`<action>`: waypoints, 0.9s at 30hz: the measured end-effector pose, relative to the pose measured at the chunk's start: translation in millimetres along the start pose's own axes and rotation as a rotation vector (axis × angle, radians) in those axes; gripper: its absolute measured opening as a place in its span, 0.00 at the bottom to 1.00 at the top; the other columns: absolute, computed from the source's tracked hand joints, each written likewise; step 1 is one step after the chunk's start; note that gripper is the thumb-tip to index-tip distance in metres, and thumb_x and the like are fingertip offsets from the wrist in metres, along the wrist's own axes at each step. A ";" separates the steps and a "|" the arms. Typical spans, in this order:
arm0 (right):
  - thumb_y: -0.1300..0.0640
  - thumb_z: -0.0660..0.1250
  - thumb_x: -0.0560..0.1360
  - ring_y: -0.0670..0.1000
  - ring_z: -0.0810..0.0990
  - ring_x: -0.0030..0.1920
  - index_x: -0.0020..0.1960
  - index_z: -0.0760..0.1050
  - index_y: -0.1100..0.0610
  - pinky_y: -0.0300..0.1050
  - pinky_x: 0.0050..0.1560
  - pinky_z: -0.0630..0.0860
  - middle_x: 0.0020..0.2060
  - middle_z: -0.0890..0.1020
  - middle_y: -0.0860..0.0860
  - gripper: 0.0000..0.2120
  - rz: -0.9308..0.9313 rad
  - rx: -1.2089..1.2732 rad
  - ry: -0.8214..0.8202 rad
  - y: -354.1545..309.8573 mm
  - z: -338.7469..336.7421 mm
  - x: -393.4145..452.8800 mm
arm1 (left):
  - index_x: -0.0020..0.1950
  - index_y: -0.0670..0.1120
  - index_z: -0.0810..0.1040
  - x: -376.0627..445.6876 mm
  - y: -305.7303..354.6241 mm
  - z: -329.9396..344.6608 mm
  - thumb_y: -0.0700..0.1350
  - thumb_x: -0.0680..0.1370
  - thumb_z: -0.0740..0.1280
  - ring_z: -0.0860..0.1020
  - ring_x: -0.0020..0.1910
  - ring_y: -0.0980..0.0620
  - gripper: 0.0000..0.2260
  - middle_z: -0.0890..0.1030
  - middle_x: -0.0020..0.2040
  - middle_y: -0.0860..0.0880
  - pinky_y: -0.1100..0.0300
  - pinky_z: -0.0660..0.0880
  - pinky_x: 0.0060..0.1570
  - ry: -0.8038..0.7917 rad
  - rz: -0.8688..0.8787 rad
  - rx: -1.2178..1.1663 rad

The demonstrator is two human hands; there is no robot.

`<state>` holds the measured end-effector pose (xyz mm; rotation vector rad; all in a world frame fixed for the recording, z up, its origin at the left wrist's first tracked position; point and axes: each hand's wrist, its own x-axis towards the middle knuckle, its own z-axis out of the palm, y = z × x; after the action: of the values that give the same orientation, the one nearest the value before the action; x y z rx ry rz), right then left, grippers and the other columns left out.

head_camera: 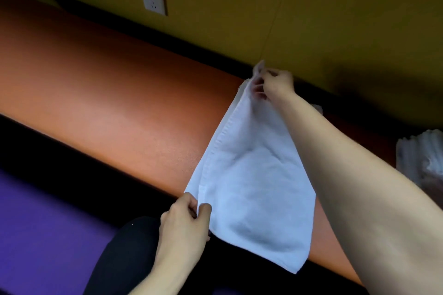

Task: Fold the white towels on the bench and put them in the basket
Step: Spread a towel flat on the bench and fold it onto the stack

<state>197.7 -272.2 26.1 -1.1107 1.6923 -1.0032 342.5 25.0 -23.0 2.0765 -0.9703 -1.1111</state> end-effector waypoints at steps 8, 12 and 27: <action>0.61 0.61 0.82 0.46 0.77 0.26 0.54 0.80 0.54 0.38 0.25 0.71 0.37 0.81 0.54 0.09 0.059 -0.033 0.074 114.2 -51.5 -101.9 | 0.46 0.43 0.73 42.4 -19.7 -3.7 0.47 0.78 0.62 0.77 0.52 0.38 0.07 0.78 0.51 0.42 0.53 0.71 0.46 -0.094 -0.026 0.523; 0.61 0.64 0.77 0.53 0.82 0.37 0.49 0.80 0.50 0.45 0.38 0.76 0.35 0.82 0.50 0.08 0.128 -0.139 0.225 173.9 -86.6 -184.0 | 0.66 0.37 0.65 46.0 -13.9 2.5 0.49 0.79 0.66 0.76 0.59 0.34 0.22 0.75 0.60 0.37 0.50 0.72 0.51 -0.043 -0.147 0.380; 0.49 0.68 0.77 0.56 0.76 0.46 0.51 0.74 0.58 0.45 0.45 0.71 0.50 0.81 0.54 0.12 0.472 -0.173 0.350 218.6 -112.6 -284.5 | 0.51 0.36 0.76 3.7 0.1 -1.6 0.44 0.82 0.66 0.84 0.40 0.44 0.10 0.80 0.53 0.41 0.47 0.84 0.44 -0.085 -0.080 -0.148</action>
<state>104.0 76.9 -77.6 -0.6066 2.2237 -0.7855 345.3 22.3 -23.8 1.9768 -0.8240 -1.2811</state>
